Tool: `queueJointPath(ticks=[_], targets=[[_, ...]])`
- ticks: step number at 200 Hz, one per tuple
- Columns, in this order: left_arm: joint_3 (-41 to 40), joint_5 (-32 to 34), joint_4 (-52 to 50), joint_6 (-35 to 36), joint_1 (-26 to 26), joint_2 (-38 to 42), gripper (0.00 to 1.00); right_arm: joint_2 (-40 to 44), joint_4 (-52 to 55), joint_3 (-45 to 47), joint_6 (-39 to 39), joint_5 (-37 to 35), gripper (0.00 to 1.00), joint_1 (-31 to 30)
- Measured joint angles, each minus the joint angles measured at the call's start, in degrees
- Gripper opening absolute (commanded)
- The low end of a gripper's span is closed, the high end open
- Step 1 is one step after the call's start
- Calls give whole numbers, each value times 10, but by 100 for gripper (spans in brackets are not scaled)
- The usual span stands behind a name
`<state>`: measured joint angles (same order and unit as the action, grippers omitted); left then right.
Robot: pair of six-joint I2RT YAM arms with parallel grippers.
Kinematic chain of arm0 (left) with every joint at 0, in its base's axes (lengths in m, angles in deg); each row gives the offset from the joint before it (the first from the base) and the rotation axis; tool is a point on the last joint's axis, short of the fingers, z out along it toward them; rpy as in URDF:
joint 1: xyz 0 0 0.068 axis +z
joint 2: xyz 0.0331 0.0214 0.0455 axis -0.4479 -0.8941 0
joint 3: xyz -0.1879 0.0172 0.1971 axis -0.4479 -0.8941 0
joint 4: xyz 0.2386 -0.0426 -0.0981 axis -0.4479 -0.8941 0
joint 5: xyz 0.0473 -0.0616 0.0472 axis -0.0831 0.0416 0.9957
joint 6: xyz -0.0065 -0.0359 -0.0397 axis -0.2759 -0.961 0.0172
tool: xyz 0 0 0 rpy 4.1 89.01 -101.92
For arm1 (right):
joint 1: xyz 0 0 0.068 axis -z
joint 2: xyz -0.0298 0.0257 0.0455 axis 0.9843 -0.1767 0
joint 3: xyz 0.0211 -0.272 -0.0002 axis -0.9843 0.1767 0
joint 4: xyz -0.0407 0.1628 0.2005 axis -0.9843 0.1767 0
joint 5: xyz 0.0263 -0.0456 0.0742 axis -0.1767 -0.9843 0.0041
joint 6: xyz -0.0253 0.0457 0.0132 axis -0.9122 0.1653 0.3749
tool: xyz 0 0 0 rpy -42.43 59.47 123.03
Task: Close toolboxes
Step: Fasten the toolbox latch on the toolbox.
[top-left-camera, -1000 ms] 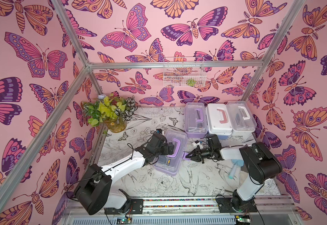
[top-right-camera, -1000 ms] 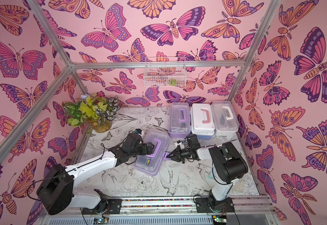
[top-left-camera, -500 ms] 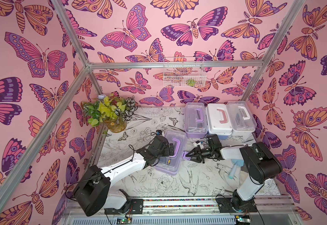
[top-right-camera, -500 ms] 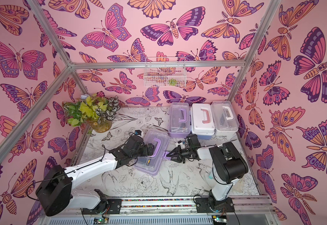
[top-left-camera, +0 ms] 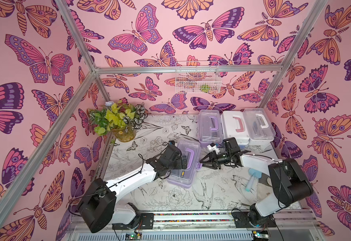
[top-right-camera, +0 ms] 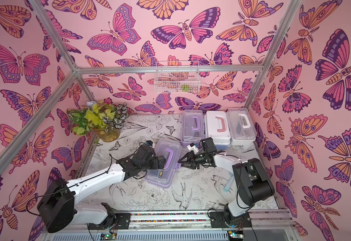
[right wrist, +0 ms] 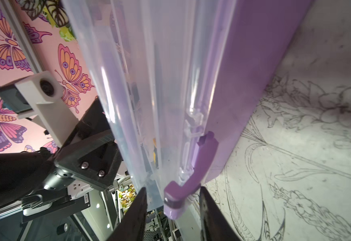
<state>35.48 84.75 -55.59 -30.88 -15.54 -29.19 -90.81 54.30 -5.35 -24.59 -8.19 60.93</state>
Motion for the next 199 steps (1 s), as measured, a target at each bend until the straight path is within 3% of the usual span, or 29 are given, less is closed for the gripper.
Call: queueJointPath(ticks=[28,65,126,199], targets=[[0,0,0,0,0,0,100,25,25,0,-11,-20,34,-3],[1,-1,-2,4,0,0,100,49,81,-16,-36,-53,35,-17],[2,-5,-4,8,1,0,100,50,141,-54,-64,-98,26,-49],[2,-5,-4,10,1,0,100,28,168,-90,-75,-136,24,-64]])
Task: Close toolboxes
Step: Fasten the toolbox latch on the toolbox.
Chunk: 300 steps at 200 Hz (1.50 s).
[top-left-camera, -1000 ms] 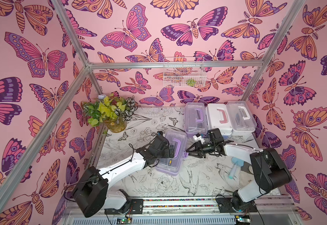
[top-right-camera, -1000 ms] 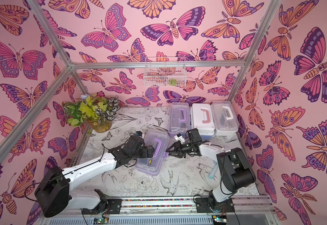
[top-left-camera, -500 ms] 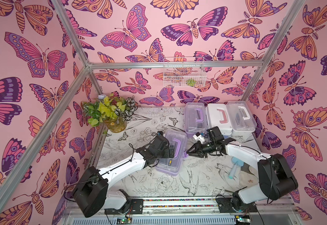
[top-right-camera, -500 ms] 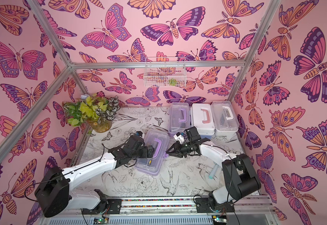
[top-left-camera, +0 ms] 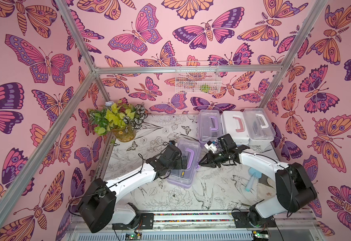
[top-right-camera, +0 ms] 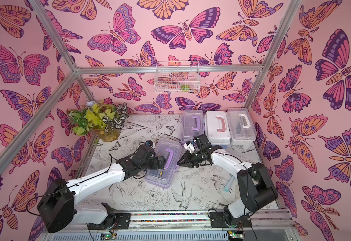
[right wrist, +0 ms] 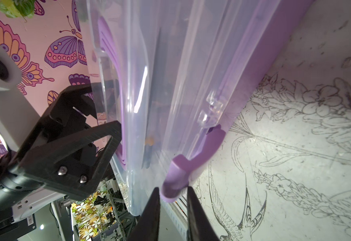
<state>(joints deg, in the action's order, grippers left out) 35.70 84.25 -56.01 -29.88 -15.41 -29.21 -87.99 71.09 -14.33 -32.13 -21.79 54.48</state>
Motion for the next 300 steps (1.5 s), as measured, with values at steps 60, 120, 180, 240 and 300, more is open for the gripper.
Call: queueJointPath(ticks=[60,120,180,240,300], targets=[[0,0,0,0,0,0,100,-12,21,-22,-4,-27,24,-13],[0,-1,0,0,0,0,100,-36,25,-28,-4,-40,24,-18],[0,-2,-5,0,0,3,100,-52,14,-28,1,-43,22,-28],[0,-6,-6,0,1,3,99,-52,-10,-14,23,-43,21,-28],[-4,-10,2,-4,5,4,95,-31,-99,40,78,-33,20,-28]])
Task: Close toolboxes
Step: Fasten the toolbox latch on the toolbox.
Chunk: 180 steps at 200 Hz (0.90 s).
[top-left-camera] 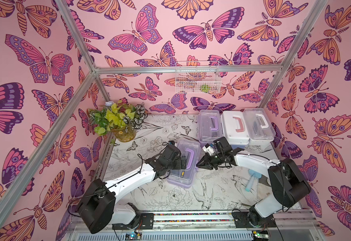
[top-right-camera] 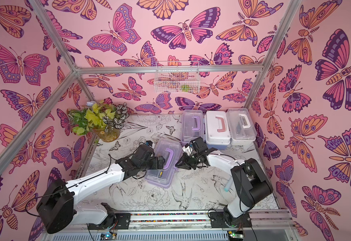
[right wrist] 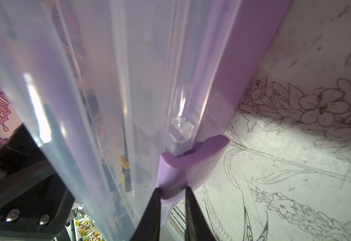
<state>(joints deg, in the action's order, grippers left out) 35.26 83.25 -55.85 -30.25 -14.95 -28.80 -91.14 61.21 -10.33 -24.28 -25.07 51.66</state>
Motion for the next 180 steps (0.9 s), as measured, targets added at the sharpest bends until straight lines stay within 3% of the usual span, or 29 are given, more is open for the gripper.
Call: queueJointPath(ticks=[83,180], targets=[[-11,28,6,-16,11,9,93,-9,-164,48,89,-2,21,-12],[-26,69,1,-34,16,29,92,-68,-235,14,115,2,21,-23]])
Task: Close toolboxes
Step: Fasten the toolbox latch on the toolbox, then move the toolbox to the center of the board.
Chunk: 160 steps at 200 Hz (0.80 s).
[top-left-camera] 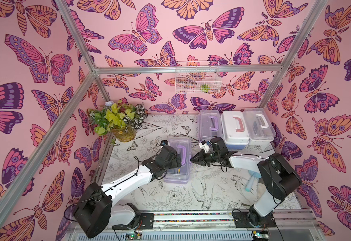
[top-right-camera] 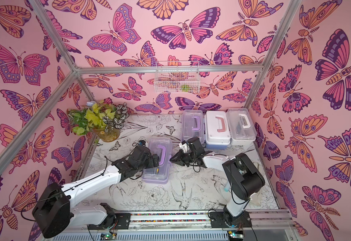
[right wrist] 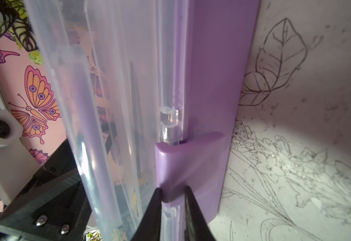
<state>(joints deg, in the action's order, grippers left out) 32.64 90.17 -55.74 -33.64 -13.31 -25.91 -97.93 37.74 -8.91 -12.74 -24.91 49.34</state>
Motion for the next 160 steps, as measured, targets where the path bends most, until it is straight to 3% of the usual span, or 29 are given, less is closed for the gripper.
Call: queueJointPath(ticks=[101,160], targets=[[-17,39,27,-21,12,1,91,-79,-189,0,92,14,24,-1],[-12,-16,39,10,51,-6,83,-28,72,-86,-62,-26,31,-9]])
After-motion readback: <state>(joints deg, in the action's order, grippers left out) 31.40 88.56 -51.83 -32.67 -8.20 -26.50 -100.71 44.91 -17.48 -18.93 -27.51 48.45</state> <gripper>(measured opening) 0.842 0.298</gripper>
